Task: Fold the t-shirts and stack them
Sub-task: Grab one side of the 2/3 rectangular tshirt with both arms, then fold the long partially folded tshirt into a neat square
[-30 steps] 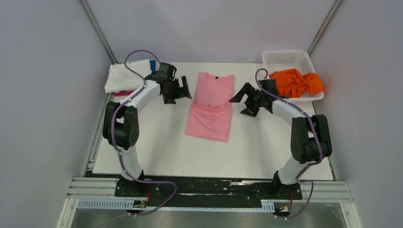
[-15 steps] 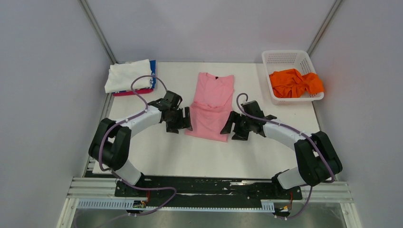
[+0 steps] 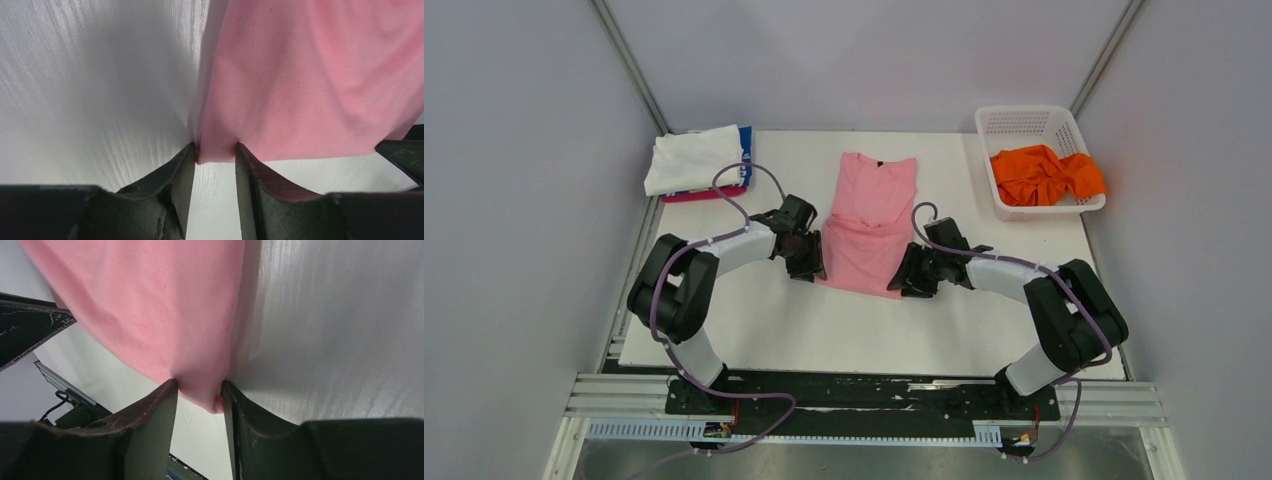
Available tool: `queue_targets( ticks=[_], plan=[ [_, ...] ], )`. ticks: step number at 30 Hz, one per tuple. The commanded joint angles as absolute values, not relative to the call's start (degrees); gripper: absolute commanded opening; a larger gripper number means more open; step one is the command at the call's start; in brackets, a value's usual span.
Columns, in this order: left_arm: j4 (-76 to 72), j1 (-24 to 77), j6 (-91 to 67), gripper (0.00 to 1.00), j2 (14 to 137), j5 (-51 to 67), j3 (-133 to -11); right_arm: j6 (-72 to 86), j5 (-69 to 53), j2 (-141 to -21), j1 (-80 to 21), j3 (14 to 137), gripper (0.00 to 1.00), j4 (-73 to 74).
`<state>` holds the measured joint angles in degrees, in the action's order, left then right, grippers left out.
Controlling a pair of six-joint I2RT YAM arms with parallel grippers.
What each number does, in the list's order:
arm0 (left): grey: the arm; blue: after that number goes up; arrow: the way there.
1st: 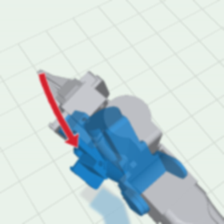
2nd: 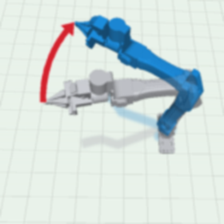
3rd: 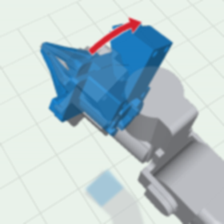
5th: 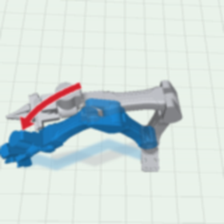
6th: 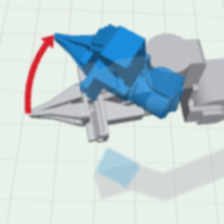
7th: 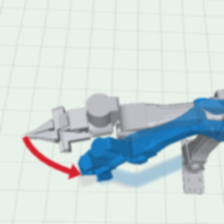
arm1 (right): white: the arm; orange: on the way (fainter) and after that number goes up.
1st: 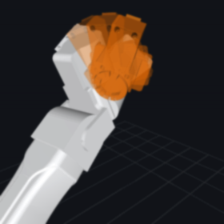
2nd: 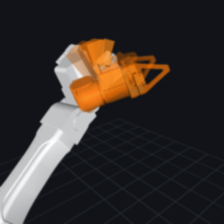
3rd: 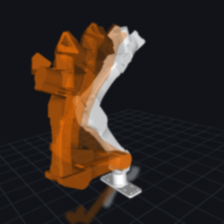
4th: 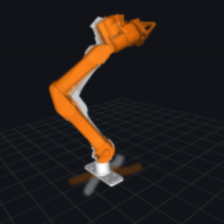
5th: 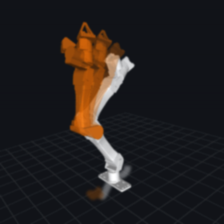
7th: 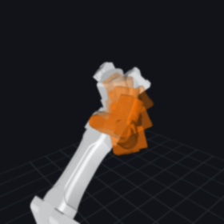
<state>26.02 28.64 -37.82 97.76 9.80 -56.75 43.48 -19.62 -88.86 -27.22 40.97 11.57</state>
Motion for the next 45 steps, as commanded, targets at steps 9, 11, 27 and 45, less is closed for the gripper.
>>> queue_targets(
  ticks=[9, 11, 27, 45],
  plan=[
    [24.18, 30.49, -38.23, 0.0, 100.9, 3.25, -51.97, 44.63, -19.57, -89.08, -28.04, 37.45, 0.1, 9.21],
    [24.79, 31.73, -38.61, 0.0, 97.88, 1.49, -48.65, 44.63, -20.78, -86.44, -28.04, 35.5, 0.01, 9.85],
    [42.44, 50.33, -50.25, 0.0, 50.25, 4.58, -41.07, 48.09, -43.48, -45.81, -30.15, 26.47, 0.0, 28.63],
    [26.31, 36.11, -35.0, 0.0, 65.55, -5.78, -57.66, 34.86, -43.7, -67.12, -11.34, 49.62, 0.0, 25.46]
  ],
)
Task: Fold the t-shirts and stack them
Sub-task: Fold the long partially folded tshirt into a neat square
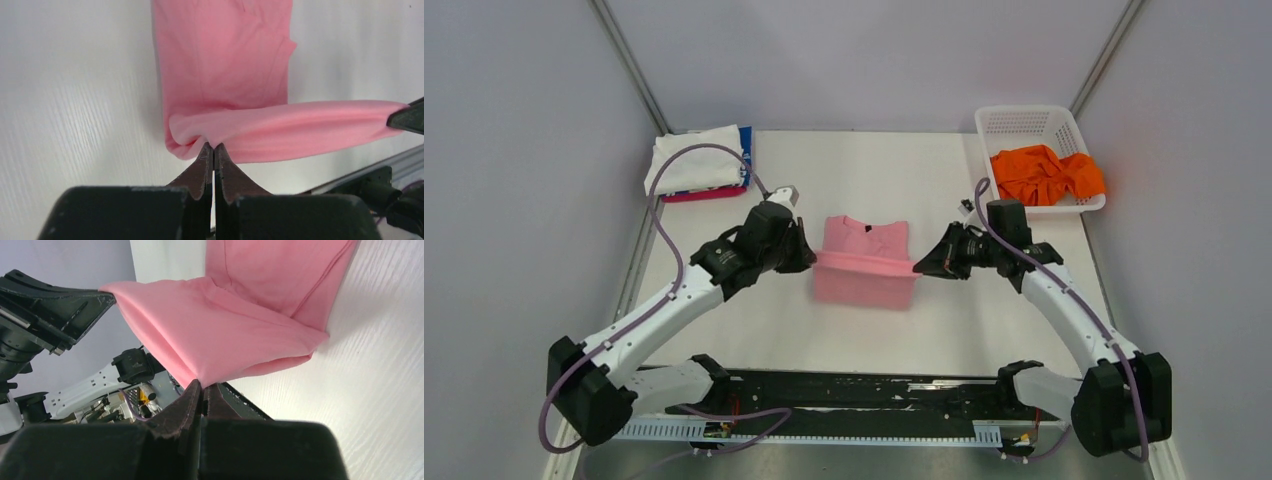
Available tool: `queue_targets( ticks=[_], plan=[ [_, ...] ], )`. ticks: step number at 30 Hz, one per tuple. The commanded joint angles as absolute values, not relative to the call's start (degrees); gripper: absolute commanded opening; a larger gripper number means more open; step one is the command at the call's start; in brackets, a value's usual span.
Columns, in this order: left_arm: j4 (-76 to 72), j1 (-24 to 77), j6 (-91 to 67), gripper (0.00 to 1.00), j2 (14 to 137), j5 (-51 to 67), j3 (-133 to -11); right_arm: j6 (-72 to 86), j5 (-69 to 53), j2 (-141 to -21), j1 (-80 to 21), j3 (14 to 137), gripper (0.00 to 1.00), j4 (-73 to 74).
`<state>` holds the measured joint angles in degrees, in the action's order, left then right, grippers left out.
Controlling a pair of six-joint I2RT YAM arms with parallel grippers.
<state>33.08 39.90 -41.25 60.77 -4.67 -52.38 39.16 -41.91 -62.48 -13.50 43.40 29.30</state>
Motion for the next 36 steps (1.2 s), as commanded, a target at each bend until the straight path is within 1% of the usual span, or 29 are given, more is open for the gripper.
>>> queue_targets(
  ticks=[1, 7, 13, 20, 28, 29, 31, 35, 36],
  plan=[
    [26.46, 35.67, -34.04, 0.0, 68.35, -6.59, -59.9, 34.81, -44.4, -68.99, -10.81, 50.84, 0.0, 24.51],
    [24.77, 30.06, -31.22, 0.0, 77.59, -8.25, -65.89, 34.28, -47.38, -80.5, -8.23, 57.11, 0.0, 21.74],
    [22.98, 25.32, -29.87, 0.0, 88.2, -2.95, -70.91, 34.27, -47.69, -89.52, -6.04, 63.06, 0.0, 19.35],
    [23.82, 23.02, -30.76, 0.0, 99.51, -3.32, -78.83, 35.29, -47.77, -98.8, -4.18, 68.2, 0.0, 16.97],
    [24.51, 21.53, -30.84, 0.0, 107.64, -4.03, -84.98, 35.89, -47.14, -109.14, -3.36, 74.24, 0.0, 15.6],
    [24.69, 21.44, -30.84, 0.0, 109.02, -4.24, -85.47, 33.73, -47.19, -110.12, -3.12, 74.81, 0.0, 15.53],
    [25.1, 21.12, -30.65, 0.0, 111.12, -3.7, -86.94, 36.32, -47.2, -112.06, -2.86, 75.9, 0.0, 15.28],
    [25.11, 20.48, -30.06, 0.0, 115.44, -2.01, -90.2, 36.47, -46.72, -116.48, -2.24, 79.41, 0.05, 14.29],
    [25.08, 20.24, -30.04, 0.01, 116.17, -1.8, -91.65, 36.55, -46.42, -117.73, -2.0, 80.57, 0.09, 14.03]
  ],
)
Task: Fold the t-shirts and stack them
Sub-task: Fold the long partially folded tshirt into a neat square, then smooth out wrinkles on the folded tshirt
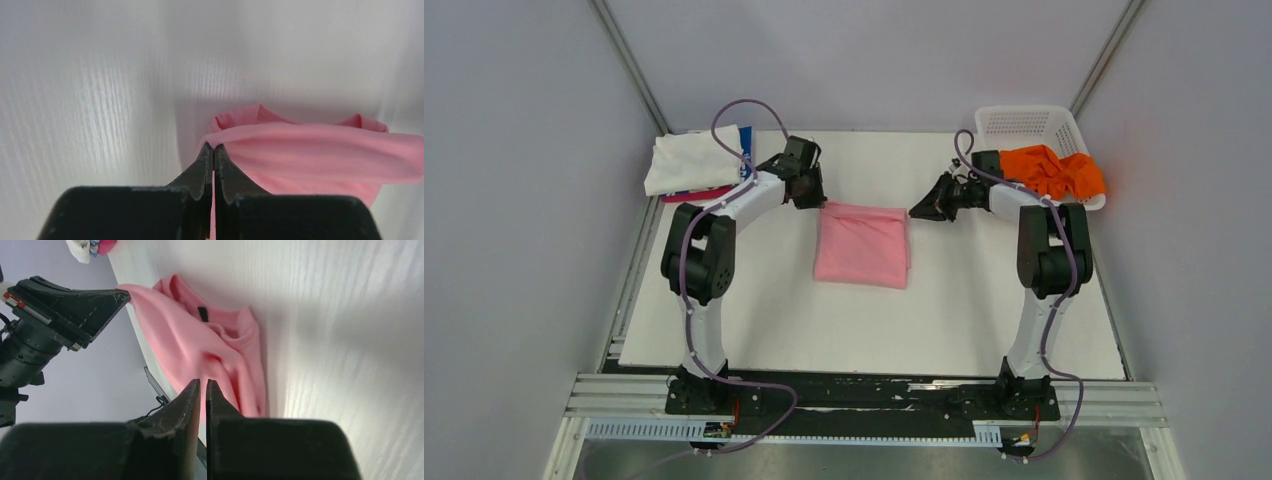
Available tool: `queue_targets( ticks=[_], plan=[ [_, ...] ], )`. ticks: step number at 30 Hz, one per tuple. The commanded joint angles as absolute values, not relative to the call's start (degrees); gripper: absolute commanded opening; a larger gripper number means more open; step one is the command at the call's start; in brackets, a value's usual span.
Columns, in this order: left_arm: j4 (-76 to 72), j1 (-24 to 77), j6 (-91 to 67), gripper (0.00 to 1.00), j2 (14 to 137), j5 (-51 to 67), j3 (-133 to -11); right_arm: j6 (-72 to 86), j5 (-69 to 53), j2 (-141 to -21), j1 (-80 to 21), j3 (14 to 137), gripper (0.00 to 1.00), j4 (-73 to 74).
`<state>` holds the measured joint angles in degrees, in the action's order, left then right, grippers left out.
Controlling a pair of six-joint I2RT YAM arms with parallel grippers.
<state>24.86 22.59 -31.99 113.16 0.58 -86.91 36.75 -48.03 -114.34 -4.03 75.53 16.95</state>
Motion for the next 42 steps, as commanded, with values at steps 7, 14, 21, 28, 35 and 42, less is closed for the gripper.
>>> queue_targets(
  ticks=[7, 14, 21, 28, 35, 42],
  plan=[
    [27.47, 19.34, -29.31, 0.99, 119.47, 1.05, -100.64, 35.78, -44.84, -119.33, -2.06, 86.05, 0.7, 13.1],
    [24.58, 19.5, -29.48, 1.0, 111.56, 9.99, -94.43, 33.96, -43.89, -108.94, -5.86, 77.85, 1.0, 11.59],
    [16.65, 19.86, -33.29, 1.0, 112.3, 19.54, -90.51, 42.62, -48.8, -110.14, -10.6, 77.5, 1.0, -0.84],
    [18.88, 19.86, -34.45, 1.0, 122.94, 20.56, -96.5, 47.33, -45.15, -120.26, -10.82, 85.61, 1.0, -2.38],
    [20.15, 19.78, -35.15, 1.0, 128.86, 18.92, -99.28, 48.85, -41.16, -131.1, -10.48, 90.47, 1.0, -0.18],
    [21.03, 19.69, -35.08, 1.0, 128.83, 16.96, -94.27, 49.43, -34.64, -130.51, -10.38, 84.35, 1.0, 1.59]
  ],
)
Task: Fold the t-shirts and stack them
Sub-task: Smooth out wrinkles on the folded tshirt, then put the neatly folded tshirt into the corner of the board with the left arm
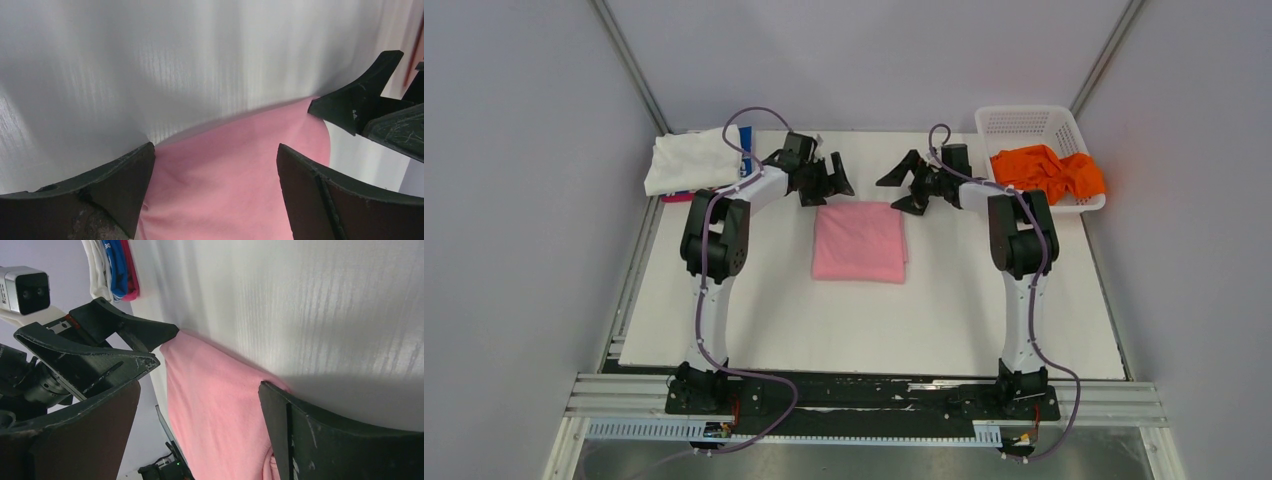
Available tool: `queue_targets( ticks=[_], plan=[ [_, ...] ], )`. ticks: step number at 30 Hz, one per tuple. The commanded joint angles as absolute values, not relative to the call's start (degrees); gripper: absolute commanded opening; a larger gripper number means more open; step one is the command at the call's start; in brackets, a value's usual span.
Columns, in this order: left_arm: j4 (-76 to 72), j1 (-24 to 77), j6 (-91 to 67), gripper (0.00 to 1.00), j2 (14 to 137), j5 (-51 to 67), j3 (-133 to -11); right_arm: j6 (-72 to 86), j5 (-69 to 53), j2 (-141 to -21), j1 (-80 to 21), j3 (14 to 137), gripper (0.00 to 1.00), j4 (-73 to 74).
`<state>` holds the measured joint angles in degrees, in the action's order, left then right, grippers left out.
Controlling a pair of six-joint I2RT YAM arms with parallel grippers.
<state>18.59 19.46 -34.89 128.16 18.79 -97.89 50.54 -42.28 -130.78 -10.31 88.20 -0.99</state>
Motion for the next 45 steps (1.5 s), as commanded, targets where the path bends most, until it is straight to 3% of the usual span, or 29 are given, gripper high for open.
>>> queue_targets(
  ticks=[1, 7, 12, 19, 23, 31, 35, 45],
  plan=[
    [20.57, 19.74, -35.07, 1.0, 127.99, 17.14, -93.67, 48.95, -34.98, -129.76, -10.42, 84.08, 1.0, 1.6],
    [25.53, 19.78, -32.5, 1.0, 121.96, 10.67, -95.86, 42.65, -34.05, -120.93, -10.51, 86.97, 1.0, 4.95],
    [28.19, 19.86, -32.05, 1.0, 112.3, 1.83, -93.09, 37.75, -25.82, -110.22, -11.47, 84.46, 1.0, 9.85],
    [32.47, 19.88, -31.72, 1.0, 104.94, -2.55, -84.34, 36.58, -17.47, -95.43, -12.17, 67.13, 1.0, 10.99],
    [29.89, 20.18, -33.87, 1.0, 100.96, 1.88, -76.79, 36.4, -15.32, -86.06, -12.14, 57.65, 1.0, 11.46],
    [24.79, 23.16, -39.52, 1.0, 100.91, 3.61, -69.99, 33.97, -9.9, -70.66, -12.07, 47.77, 1.0, 18.66],
    [24.67, 24.68, -39.77, 0.93, 104.47, 3.19, -70.74, 32.94, -8.13, -65.31, -12.05, 45.17, 1.0, 21.96],
    [34.76, 30.86, -39.84, 0.56, 117.16, -4.87, -80.35, 32.38, -4.71, -57.82, -11.54, 43.69, 1.0, 24.62]
  ],
)
